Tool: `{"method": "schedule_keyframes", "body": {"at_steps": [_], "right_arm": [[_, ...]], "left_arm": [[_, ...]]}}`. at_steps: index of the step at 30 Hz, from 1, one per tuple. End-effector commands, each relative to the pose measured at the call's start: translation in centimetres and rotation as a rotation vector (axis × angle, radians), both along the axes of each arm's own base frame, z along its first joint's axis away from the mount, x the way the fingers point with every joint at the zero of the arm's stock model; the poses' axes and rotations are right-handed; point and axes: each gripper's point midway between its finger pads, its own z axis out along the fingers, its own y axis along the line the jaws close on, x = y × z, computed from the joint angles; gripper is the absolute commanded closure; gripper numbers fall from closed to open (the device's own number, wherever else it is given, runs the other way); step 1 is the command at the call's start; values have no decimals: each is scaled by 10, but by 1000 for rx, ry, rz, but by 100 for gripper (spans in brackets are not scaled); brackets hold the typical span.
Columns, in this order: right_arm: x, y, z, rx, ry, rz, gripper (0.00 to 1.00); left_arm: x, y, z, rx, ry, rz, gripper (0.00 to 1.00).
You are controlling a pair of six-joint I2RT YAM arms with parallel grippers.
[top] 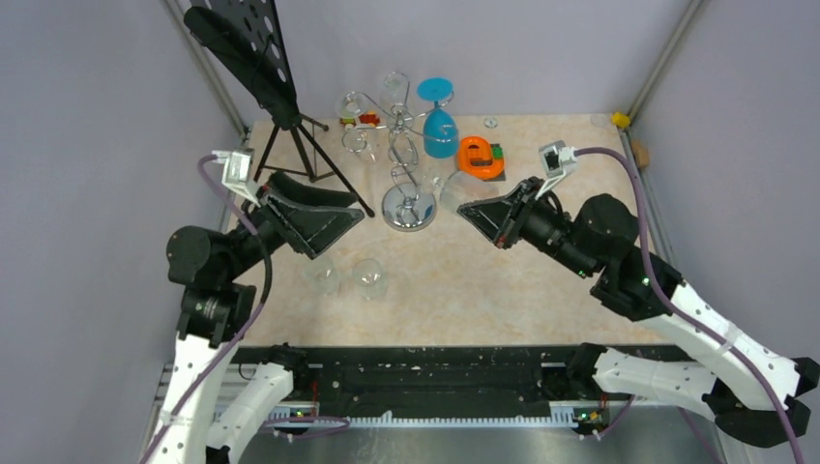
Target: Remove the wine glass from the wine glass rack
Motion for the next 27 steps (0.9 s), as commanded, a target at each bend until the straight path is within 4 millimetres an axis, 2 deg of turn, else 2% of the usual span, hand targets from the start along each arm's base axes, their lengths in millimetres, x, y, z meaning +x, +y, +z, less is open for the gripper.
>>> {"method": "schedule_keyframes", "body": {"at_steps": [1,6,10,14,16,17,21,27], "right_arm": [[-11,-23,-39,-314,56,2,100],[-7,-15,-83,-547,112,60,100],[6,6,-120,-680,158,101,100],[26,27,-163,-835,229,125,100],[30,41,-178,-880,252,161,100],[31,47,-188,-897,270,179,100],[35,73,-217,-962,313,225,100],[35,93,-252,-1049,360,259,100]], "left_arm": [[43,35,-52,315,-30,379,5],[86,79,-87,455,82,684,6],[104,112,-106,491,151,883,7],[108,132,-114,523,159,990,7],[107,142,-119,522,179,1045,7],[109,146,-124,512,201,1071,7],[107,151,-121,460,186,1104,7],[107,163,-126,446,205,1172,8]]}}
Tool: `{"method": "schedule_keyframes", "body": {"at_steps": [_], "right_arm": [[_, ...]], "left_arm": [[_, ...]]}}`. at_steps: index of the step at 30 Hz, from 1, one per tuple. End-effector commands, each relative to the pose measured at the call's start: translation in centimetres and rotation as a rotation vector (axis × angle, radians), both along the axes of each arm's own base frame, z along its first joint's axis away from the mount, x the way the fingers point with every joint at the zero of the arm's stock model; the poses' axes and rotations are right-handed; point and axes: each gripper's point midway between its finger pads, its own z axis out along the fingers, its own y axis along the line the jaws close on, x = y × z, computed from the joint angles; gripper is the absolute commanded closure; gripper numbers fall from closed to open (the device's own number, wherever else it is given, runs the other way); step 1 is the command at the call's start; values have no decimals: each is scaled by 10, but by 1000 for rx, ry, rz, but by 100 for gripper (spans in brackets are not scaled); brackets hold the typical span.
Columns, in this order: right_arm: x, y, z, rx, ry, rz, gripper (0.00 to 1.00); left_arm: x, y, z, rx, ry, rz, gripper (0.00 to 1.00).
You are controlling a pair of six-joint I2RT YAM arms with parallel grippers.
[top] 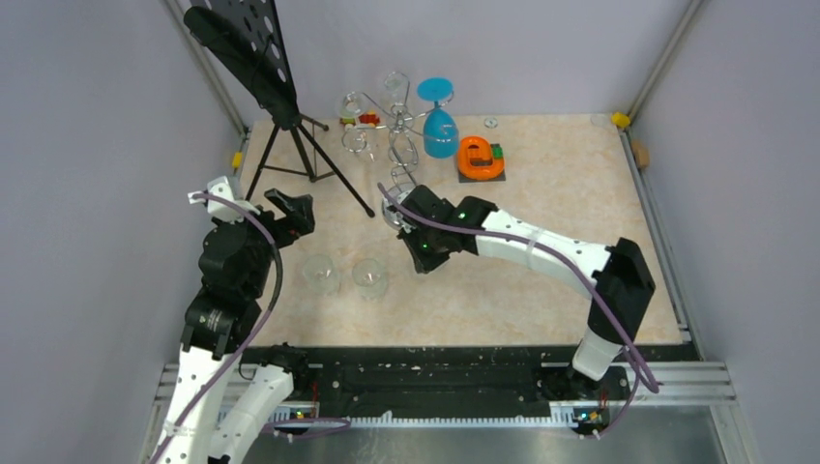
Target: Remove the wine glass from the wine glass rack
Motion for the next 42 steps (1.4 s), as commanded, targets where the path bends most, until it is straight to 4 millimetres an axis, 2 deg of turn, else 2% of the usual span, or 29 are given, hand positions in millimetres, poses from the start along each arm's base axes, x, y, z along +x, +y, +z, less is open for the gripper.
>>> {"method": "schedule_keyframes", "body": {"at_steps": [1,3,16,21,25,28,33,35,37,38,42], "right_arm": [[2,29,12,30,-31,57,100],[0,32,3,-3,-15,68,100],[-6,32,-20,-107,37,125,100],[-6,37,-23,-104,46,130,84],[-4,37,-26,-117,44,126,81],[-3,39,-23,-112,39,125,74],[-1,44,1,-41,-2,138,62],[-13,51,16,38,-4,227,56],[-16,51,34,112,-56,263,46],[-17,49,50,155,-97,272,43],[-23,46,96,287,-198,317,41]], "left_arm": [[6,14,10,-12,-54,87,8],[7,15,9,-7,-50,95,8],[14,16,1,8,-14,103,8],[14,17,1,12,-14,106,7],[13,18,0,17,-12,112,7],[12,19,0,17,-12,115,7],[11,18,3,8,-22,105,7],[11,14,4,5,-26,87,7],[11,12,4,5,-26,76,7],[11,12,4,5,-25,74,7],[12,9,4,-4,-25,63,7]]}}
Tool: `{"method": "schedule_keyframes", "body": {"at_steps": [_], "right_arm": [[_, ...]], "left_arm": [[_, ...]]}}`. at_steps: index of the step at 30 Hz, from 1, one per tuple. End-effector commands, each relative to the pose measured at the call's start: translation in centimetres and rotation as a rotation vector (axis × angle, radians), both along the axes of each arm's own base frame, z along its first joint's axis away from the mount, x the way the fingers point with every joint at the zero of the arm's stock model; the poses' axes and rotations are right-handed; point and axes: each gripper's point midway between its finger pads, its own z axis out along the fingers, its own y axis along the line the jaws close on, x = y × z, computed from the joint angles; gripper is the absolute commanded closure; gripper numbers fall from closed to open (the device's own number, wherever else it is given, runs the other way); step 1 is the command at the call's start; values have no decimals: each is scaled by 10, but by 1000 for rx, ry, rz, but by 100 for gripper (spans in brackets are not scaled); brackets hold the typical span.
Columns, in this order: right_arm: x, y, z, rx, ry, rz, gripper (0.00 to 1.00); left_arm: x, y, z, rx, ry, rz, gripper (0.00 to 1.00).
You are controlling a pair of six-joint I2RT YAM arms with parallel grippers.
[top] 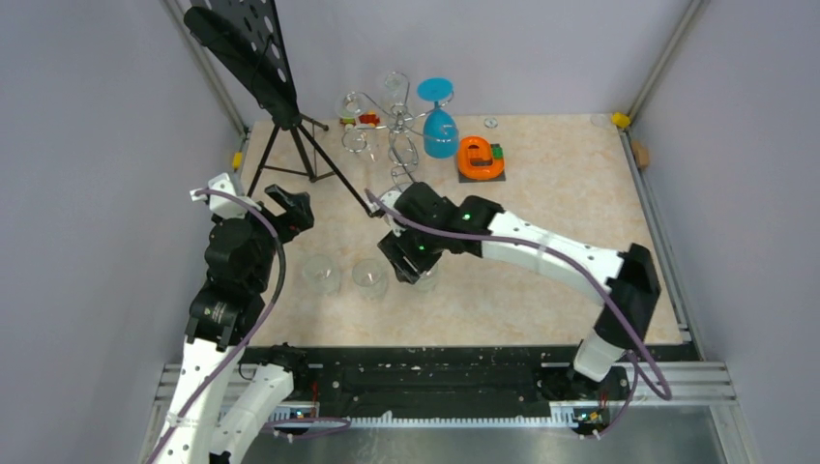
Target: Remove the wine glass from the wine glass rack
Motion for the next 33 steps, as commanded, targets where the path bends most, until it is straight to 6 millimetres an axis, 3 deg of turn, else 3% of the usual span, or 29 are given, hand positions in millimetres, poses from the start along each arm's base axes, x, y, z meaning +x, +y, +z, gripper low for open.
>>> {"method": "schedule_keyframes", "body": {"at_steps": [1,4,7,13,18,23,29,33], "right_arm": [[-7,16,101,319,-178,101,41],[-12,16,138,437,-216,112,41],[-2,12,173,553,-235,61,41],[52,-10,240,815,-232,-215,42],[104,-57,284,957,-303,-480,42],[142,-104,304,1030,-383,-655,25],[199,-137,300,1055,-364,-824,27],[236,-142,288,1088,-279,-855,28]], "left_arm": [[3,-5,13,-22,-49,-26,7],[5,-10,14,-35,-47,-47,7],[7,-16,17,-52,-46,-72,7],[13,-29,20,-94,-33,-123,7],[14,-30,19,-100,-27,-128,7],[13,-28,21,-93,-37,-120,7],[17,-30,14,-87,-15,-126,7],[18,-32,8,-91,-1,-132,7]]}}
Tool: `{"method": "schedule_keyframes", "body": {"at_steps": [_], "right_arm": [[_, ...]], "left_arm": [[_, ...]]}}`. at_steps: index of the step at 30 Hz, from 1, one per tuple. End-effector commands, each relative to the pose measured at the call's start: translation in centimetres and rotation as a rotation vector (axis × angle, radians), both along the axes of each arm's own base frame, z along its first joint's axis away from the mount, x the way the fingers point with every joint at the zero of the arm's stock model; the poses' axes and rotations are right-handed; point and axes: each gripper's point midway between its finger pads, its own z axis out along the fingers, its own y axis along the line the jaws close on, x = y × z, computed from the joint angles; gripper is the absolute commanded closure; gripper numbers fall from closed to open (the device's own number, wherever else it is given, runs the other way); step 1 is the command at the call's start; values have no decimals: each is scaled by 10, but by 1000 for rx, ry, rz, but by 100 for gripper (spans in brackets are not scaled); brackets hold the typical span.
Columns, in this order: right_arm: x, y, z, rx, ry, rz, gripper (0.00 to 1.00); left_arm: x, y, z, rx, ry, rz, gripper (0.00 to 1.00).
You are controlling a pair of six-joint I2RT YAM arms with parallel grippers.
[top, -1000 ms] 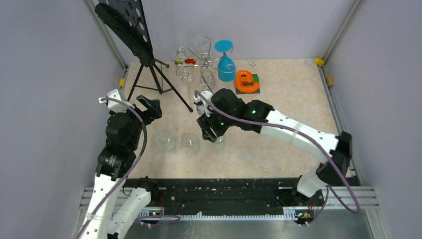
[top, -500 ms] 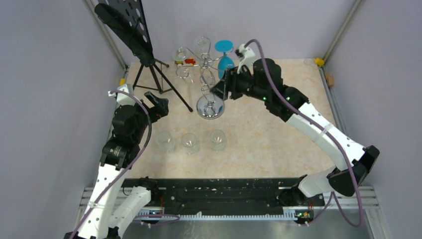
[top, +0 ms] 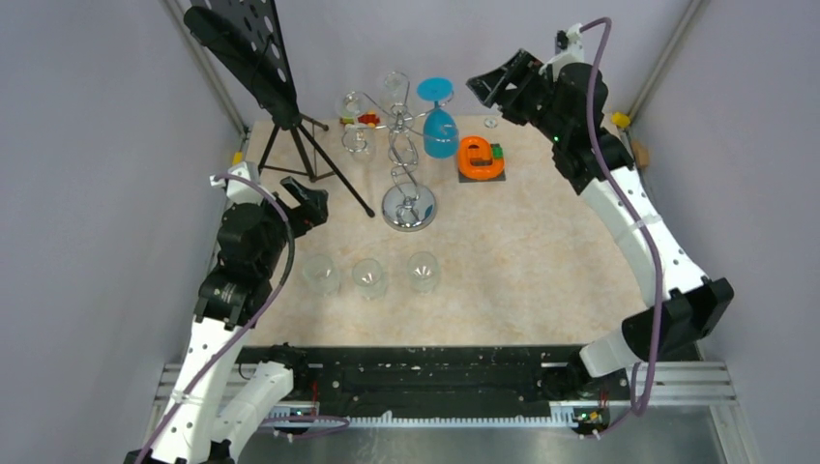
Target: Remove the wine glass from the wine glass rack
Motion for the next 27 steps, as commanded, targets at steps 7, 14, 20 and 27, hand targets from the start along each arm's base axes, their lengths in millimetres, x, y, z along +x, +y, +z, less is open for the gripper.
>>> {"method": "schedule_keyframes", "body": {"at_steps": [7,14,20,27], "right_arm": [[59,19,7,245,42,147,59],[78,27,5,261,44,160,57],[100,37,-9,247,93,174,57],[101,43,-10,251,103,189,65]], "left_arm": [[1,-1,18,-23,-62,-5,7],[0,-1,17,-24,-62,-6,7],[0,-2,17,-28,-62,-12,7],[1,-3,16,-36,-61,-13,7]]}}
